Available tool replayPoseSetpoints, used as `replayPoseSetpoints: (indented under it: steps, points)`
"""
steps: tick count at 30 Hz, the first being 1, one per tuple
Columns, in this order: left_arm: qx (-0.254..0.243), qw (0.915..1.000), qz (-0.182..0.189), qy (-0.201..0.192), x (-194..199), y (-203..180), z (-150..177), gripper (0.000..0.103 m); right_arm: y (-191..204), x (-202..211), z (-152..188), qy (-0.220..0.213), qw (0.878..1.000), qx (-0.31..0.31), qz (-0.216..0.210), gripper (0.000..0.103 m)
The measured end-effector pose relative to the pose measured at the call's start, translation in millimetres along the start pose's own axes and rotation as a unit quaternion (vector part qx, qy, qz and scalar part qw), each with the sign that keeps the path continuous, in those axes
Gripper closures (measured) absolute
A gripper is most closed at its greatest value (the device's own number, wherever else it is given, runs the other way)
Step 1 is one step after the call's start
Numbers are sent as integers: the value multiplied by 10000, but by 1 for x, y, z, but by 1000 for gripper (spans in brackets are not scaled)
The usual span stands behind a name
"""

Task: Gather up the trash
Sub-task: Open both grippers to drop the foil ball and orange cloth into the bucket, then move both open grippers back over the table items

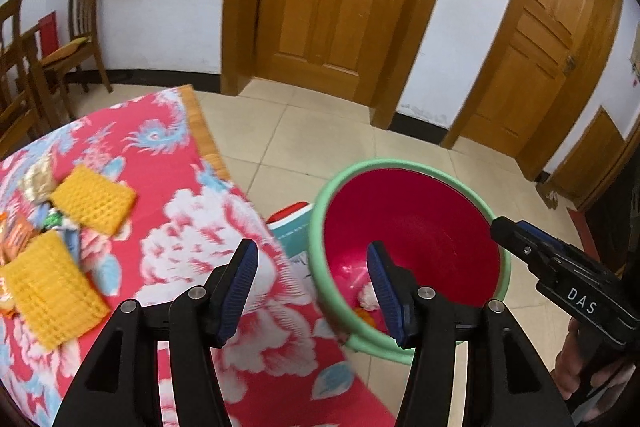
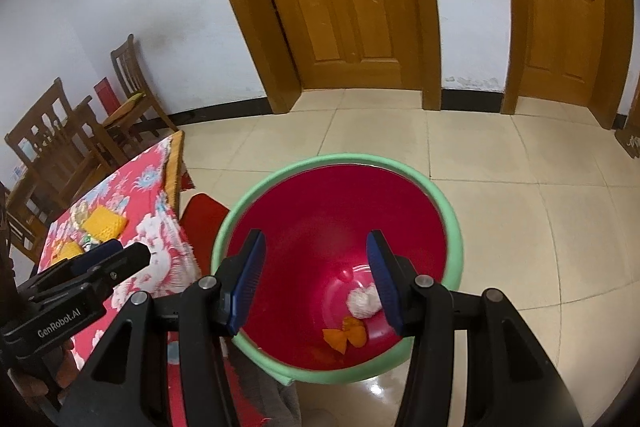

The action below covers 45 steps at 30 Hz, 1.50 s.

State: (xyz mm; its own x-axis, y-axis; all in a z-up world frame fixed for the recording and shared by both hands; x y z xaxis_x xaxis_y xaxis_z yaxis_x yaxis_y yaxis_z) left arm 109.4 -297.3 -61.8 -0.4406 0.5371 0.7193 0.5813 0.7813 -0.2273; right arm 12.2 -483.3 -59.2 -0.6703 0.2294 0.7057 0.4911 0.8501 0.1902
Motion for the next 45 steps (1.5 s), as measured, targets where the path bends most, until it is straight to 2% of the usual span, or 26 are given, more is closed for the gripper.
replayPoseSetpoints:
  steps: [22,45]
  points:
    - [669,9935,-805,-440,73,86,13,45,88,14,8,-16,9964,510,-678,49]
    - [1541,9739,-1456,-809,129,194,40,45,189,9,29,179,9863,1196,-1119,49]
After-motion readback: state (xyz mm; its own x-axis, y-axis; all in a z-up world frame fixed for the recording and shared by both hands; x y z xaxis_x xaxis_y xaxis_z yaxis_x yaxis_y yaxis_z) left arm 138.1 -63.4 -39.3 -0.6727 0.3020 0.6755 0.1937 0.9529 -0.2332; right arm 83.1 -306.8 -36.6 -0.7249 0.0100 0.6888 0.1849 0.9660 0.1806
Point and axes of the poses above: each gripper's, at about its wrist camera, not at the fingertips, and x roughly against the way its jaws point, y to its left, z to its underside, the point moved 8 cm from there along -x, roughly the way its jaws point, and after that the axes turned 4 degrees about z, right-handed, at the moved point
